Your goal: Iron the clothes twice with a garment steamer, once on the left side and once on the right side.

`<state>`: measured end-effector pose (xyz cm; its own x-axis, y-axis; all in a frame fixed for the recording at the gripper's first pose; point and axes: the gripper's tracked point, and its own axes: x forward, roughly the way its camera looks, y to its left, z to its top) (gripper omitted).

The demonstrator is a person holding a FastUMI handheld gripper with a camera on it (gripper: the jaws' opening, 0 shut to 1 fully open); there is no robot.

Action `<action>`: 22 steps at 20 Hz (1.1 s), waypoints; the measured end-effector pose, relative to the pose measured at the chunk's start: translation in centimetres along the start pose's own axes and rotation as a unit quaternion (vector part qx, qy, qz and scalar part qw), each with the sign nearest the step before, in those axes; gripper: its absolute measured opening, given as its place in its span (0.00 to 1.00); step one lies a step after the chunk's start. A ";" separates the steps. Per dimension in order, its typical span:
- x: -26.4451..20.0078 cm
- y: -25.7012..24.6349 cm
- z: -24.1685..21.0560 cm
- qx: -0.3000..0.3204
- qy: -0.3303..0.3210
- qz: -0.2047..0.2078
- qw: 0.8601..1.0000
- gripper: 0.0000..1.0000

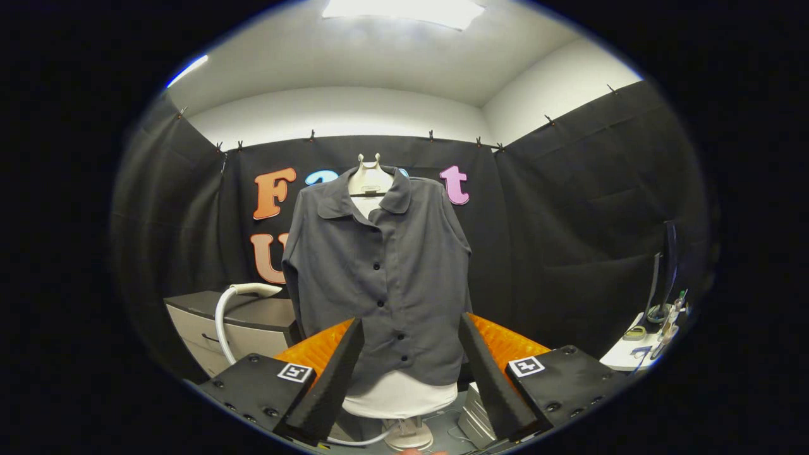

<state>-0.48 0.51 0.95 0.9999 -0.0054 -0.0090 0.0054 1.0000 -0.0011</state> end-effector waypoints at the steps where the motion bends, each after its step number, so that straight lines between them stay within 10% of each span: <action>1: 0.0 0.2 0.0 0.000 0.002 0.008 1.000 0.97; 13: -2.0 3.9 -0.8 -0.010 0.018 0.108 0.994 0.97; 22: 3.2 8.8 -1.2 0.001 0.016 0.040 0.999 0.97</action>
<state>2.79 9.32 -0.30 0.9963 0.0748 -0.0411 -0.0748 0.9972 0.0024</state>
